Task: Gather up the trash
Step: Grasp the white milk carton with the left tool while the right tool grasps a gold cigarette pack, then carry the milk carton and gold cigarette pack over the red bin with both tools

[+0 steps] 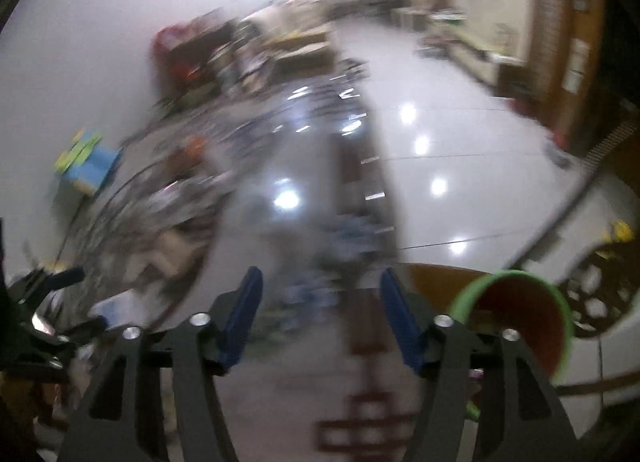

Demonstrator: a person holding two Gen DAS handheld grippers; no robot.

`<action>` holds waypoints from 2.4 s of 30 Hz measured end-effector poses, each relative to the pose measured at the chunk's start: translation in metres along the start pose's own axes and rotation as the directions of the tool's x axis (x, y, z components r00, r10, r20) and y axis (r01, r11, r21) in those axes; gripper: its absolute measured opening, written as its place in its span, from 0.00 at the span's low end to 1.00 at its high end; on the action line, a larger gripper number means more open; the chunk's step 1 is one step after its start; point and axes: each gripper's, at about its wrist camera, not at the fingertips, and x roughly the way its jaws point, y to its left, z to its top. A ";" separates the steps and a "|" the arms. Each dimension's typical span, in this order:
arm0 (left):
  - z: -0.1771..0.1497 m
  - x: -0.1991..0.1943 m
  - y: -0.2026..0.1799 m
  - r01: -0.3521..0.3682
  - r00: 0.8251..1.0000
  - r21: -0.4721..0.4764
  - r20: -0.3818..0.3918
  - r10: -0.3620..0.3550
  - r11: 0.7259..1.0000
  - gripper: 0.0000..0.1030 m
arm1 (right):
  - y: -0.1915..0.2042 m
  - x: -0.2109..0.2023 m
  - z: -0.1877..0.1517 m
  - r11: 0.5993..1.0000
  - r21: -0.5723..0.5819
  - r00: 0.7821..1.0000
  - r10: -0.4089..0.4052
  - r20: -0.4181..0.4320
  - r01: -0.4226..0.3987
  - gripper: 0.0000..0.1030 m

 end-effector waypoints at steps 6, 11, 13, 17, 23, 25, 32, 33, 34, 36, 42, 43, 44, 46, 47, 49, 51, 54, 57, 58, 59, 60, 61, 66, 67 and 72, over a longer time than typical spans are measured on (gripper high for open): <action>-0.039 0.010 0.041 -0.046 0.996 0.157 -0.074 0.058 0.987 0.92 | 0.079 0.061 0.028 0.983 -0.146 0.989 0.094 -0.114 -0.110 0.62; -0.049 0.030 0.044 0.038 0.991 0.254 -0.132 -0.004 0.966 0.92 | 0.128 0.122 0.042 0.953 -0.260 0.963 0.090 -0.253 -0.158 0.62; -0.052 0.034 0.045 0.075 0.990 0.272 -0.133 -0.040 0.960 0.92 | 0.145 0.145 0.046 0.937 -0.303 0.947 0.075 -0.313 -0.174 0.62; -0.050 0.050 0.053 0.140 0.982 0.234 -0.155 -0.105 0.962 0.92 | 0.160 0.173 0.047 0.911 -0.342 0.907 0.072 -0.416 -0.229 0.64; -0.048 0.070 0.068 0.218 0.966 0.130 -0.172 -0.194 0.967 0.89 | 0.168 0.202 0.049 0.883 -0.399 0.874 0.025 -0.485 -0.246 0.65; -0.048 0.073 0.071 0.231 0.962 0.107 -0.175 -0.210 0.967 0.79 | 0.171 0.206 0.053 0.876 -0.395 0.867 0.049 -0.495 -0.275 0.65; -0.048 0.079 0.078 0.236 0.960 0.040 -0.164 -0.226 0.971 0.57 | 0.189 0.222 0.054 0.819 -0.470 0.847 0.036 -0.530 -0.329 0.66; -0.048 0.078 0.082 0.231 0.961 0.028 -0.159 -0.224 0.973 0.55 | 0.190 0.224 0.053 0.811 -0.479 0.844 0.032 -0.535 -0.334 0.66; -0.047 0.078 0.086 0.223 0.964 0.005 -0.151 -0.220 0.975 0.55 | 0.191 0.226 0.053 0.807 -0.487 0.843 0.025 -0.538 -0.335 0.64; -0.044 0.076 0.093 0.205 0.968 -0.036 -0.138 -0.208 0.978 0.54 | 0.192 0.231 0.052 0.800 -0.500 0.840 0.008 -0.542 -0.331 0.64; -0.039 0.071 0.111 0.172 0.975 -0.155 -0.113 -0.190 0.973 0.54 | 0.193 0.234 0.040 0.774 -0.543 0.840 -0.026 -0.541 -0.326 0.65; -0.039 0.071 0.112 0.167 0.976 -0.164 -0.113 -0.187 0.972 0.54 | 0.193 0.234 0.038 0.773 -0.547 0.842 -0.032 -0.538 -0.320 0.64; -0.039 0.070 0.114 0.160 0.977 -0.174 -0.113 -0.181 0.972 0.54 | 0.192 0.234 0.036 0.777 -0.550 0.848 -0.038 -0.529 -0.308 0.59; -0.038 0.069 0.115 0.149 0.979 -0.190 -0.110 -0.171 0.971 0.54 | 0.188 0.232 0.035 0.794 -0.529 0.854 -0.025 -0.519 -0.298 0.58; -0.037 0.068 0.115 0.144 0.980 -0.195 -0.107 -0.167 0.970 0.54 | 0.186 0.230 0.034 0.805 -0.513 0.855 -0.015 -0.518 -0.297 0.57; -0.036 0.063 0.118 0.138 0.982 -0.200 -0.098 -0.160 0.970 0.54 | 0.182 0.223 0.032 0.815 -0.505 0.865 -0.008 -0.501 -0.285 0.57; -0.034 0.058 0.122 0.134 0.984 -0.205 -0.087 -0.155 0.970 0.54 | 0.178 0.212 0.031 0.830 -0.489 0.878 0.004 -0.478 -0.270 0.56; -0.033 0.049 0.126 0.129 0.987 -0.218 -0.069 -0.147 0.967 0.53 | 0.171 0.191 0.030 0.861 -0.441 0.895 0.035 -0.444 -0.252 0.56; -0.031 0.041 0.125 0.131 0.988 -0.242 -0.054 -0.148 0.961 0.53 | 0.168 0.164 0.028 0.900 -0.372 0.917 0.069 -0.392 -0.227 0.56; -0.030 0.038 0.124 0.132 0.988 -0.250 -0.045 -0.148 0.959 0.53 | 0.165 0.152 0.026 0.918 -0.332 0.926 0.088 -0.368 -0.219 0.56; -0.028 0.035 0.123 0.133 0.988 -0.255 -0.037 -0.147 0.958 0.53 | 0.160 0.140 0.027 0.935 -0.285 0.935 0.107 -0.338 -0.210 0.56; -0.024 0.033 0.121 0.135 0.989 -0.261 -0.027 -0.147 0.956 0.52 | 0.156 0.130 0.027 0.947 -0.251 0.943 0.118 -0.311 -0.201 0.56; -0.021 0.028 0.119 0.139 0.989 -0.267 -0.013 -0.148 0.954 0.52 | 0.153 0.116 0.027 0.959 -0.212 0.954 0.125 -0.274 -0.186 0.56; -0.003 0.010 0.104 0.173 0.985 -0.280 0.049 -0.166 0.944 0.52 | 0.139 0.061 0.017 0.991 -0.066 0.987 0.110 -0.119 -0.118 0.56; 0.001 0.006 0.099 0.182 0.983 -0.271 0.062 -0.172 0.945 0.52 | 0.136 0.050 0.013 0.993 -0.041 0.990 0.103 -0.093 -0.107 0.56; 0.016 -0.008 0.072 0.215 0.975 -0.220 0.101 -0.197 0.951 0.52 | 0.122 0.010 -0.003 0.995 0.064 0.997 0.072 -0.003 -0.071 0.56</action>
